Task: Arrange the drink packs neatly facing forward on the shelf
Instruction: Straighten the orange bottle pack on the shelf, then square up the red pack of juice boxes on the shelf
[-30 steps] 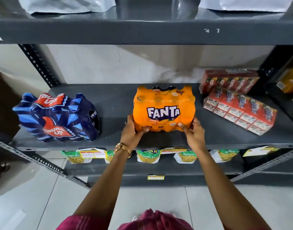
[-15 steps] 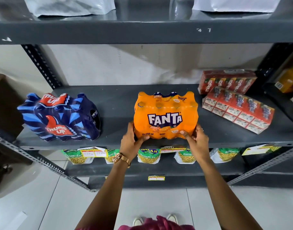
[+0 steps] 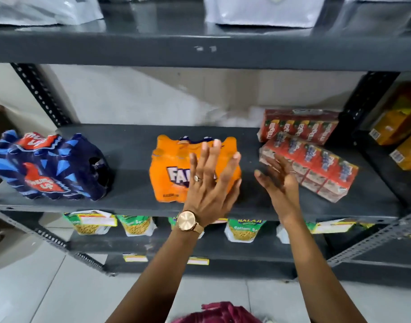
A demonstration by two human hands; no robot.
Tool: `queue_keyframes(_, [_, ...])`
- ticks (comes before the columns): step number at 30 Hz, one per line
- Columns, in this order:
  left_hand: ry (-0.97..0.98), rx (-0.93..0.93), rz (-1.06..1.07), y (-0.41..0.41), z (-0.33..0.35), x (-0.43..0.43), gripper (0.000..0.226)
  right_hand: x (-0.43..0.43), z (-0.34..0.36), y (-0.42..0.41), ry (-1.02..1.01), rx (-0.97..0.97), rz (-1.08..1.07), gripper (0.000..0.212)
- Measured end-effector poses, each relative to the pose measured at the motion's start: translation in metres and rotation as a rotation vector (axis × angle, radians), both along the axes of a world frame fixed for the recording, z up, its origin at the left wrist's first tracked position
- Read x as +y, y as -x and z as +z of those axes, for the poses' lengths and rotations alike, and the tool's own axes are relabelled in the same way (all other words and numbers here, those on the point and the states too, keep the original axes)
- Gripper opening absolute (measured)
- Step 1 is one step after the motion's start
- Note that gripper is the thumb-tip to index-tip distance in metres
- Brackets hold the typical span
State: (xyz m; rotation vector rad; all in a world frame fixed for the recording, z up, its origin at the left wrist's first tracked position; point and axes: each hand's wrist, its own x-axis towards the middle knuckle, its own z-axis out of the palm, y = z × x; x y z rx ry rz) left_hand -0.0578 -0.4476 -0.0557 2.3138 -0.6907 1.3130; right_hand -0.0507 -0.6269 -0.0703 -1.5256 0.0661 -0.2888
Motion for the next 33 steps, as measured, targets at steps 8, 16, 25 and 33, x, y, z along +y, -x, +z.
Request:
queue_keyframes(8, [0.204,0.749,-0.225,-0.064,0.004,-0.156,0.049,-0.181,-0.003,-0.021,0.367,-0.013,-0.706,0.038])
queue_keyframes(16, [0.927,1.445,-0.127,-0.156,-0.003,-0.187,0.074,-0.218,-0.041,-0.043,0.414,0.538,-0.249,0.103])
queue_keyframes(25, [1.267,1.098,-0.435,-0.137,-0.045,-0.189,0.019,-0.226,-0.036,-0.042,0.196,0.019,-0.176,0.039])
queue_keyframes(33, [0.93,0.954,-0.2,-0.151,-0.065,-0.199,0.042,-0.249,-0.039,-0.032,0.723,-0.4,-0.034,0.051])
